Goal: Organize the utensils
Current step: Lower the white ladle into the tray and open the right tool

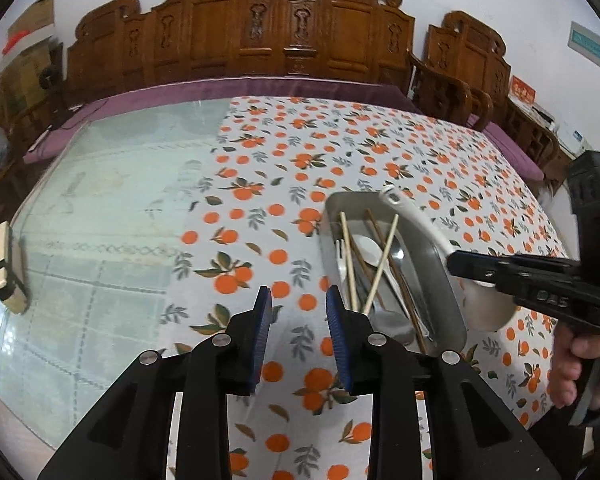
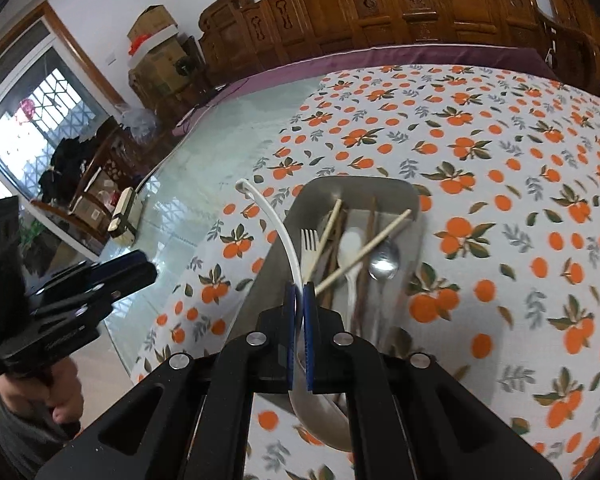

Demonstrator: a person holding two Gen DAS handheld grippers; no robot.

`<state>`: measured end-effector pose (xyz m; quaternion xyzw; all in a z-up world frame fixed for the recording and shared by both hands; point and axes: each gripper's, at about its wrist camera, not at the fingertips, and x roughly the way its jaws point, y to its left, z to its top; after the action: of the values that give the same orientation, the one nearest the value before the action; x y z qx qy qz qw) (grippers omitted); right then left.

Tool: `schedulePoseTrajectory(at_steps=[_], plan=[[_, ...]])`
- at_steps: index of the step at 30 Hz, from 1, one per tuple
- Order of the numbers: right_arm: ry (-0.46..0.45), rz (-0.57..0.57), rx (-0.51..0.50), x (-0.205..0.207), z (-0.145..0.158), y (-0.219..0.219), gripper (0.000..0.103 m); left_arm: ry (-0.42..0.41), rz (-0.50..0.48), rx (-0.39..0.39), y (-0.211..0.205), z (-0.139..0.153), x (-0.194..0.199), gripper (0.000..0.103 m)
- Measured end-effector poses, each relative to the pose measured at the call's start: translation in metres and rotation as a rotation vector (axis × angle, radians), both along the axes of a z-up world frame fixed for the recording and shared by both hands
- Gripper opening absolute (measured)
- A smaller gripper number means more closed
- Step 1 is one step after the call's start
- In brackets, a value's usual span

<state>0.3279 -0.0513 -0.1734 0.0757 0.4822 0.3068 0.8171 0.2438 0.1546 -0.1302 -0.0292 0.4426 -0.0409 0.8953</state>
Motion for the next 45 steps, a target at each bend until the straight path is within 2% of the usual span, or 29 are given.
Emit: schedulePoseTrajectory(at_steps=[6, 13, 28, 39, 41, 44, 45], plan=[[-0.008, -0.02, -0.035, 0.009, -0.013, 0.025, 0.005, -0.012, 0.012, -0.004, 0.012, 0.005, -0.007, 0.027], [0.008, -0.052, -0.079, 0.023, -0.035, 0.031, 0.005, -0.02, 0.013, -0.003, 0.015, 0.011, -0.011, 0.027], [-0.018, -0.104, -0.175, 0.048, -0.051, 0.022, 0.01, -0.027, 0.019, 0.006, 0.008, 0.015, -0.013, 0.027], [-0.058, -0.036, -0.122, 0.025, -0.032, 0.021, 0.012, -0.027, 0.015, 0.012, -0.004, 0.014, -0.017, 0.027], [-0.069, -0.028, -0.107, 0.019, -0.026, 0.018, 0.024, -0.028, 0.014, 0.012, -0.009, 0.015, -0.019, 0.027], [-0.105, -0.025, -0.1, 0.007, -0.012, 0.011, 0.026, -0.034, 0.011, 0.012, -0.017, 0.018, -0.025, 0.029], [-0.113, -0.025, -0.095, 0.004, -0.008, 0.008, 0.026, -0.039, 0.012, 0.013, -0.019, 0.019, -0.027, 0.034]])
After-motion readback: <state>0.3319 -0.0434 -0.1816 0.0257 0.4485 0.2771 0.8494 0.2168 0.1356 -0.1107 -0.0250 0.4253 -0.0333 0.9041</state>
